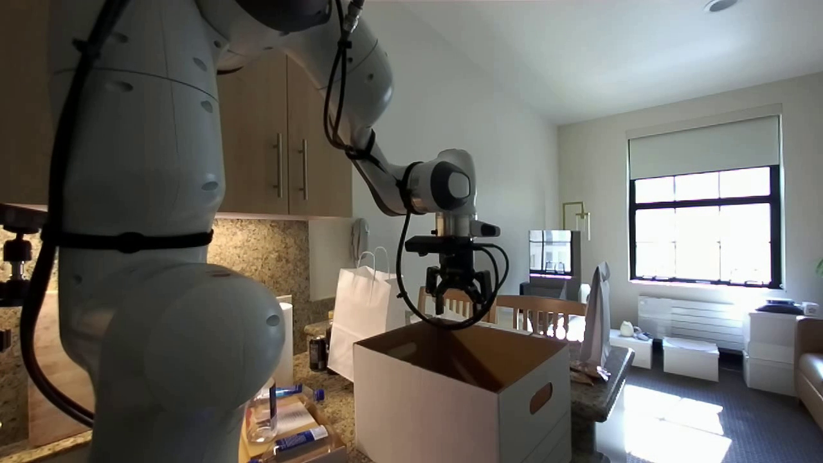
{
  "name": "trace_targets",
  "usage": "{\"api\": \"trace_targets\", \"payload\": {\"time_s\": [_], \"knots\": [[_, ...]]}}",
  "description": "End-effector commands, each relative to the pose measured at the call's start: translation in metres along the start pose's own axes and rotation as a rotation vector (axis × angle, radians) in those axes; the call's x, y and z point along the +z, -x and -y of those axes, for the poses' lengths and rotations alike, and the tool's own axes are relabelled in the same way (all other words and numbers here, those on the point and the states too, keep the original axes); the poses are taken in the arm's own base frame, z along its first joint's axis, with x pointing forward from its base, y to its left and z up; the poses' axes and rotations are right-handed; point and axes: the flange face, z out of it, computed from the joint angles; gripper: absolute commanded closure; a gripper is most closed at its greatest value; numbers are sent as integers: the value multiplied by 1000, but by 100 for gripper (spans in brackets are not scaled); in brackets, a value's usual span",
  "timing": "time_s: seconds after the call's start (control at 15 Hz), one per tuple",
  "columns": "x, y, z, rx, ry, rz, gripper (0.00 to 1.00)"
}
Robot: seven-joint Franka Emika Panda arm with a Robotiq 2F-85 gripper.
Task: Remove the bottles from the box and put them on the table
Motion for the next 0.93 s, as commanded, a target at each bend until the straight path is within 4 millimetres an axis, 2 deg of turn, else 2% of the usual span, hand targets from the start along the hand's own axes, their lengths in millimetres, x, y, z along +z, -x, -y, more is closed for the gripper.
{"api": "trace_targets", "payload": {"time_s": [0.0,0.27,0.53,0.87], "knots": [[8,-4,-5,-30,-19,34,0],[21,-7,9,-82,-13,12,0],[45,-12,31,-95,5,-13,0],[86,-11,73,-185,116,10,0]]}}
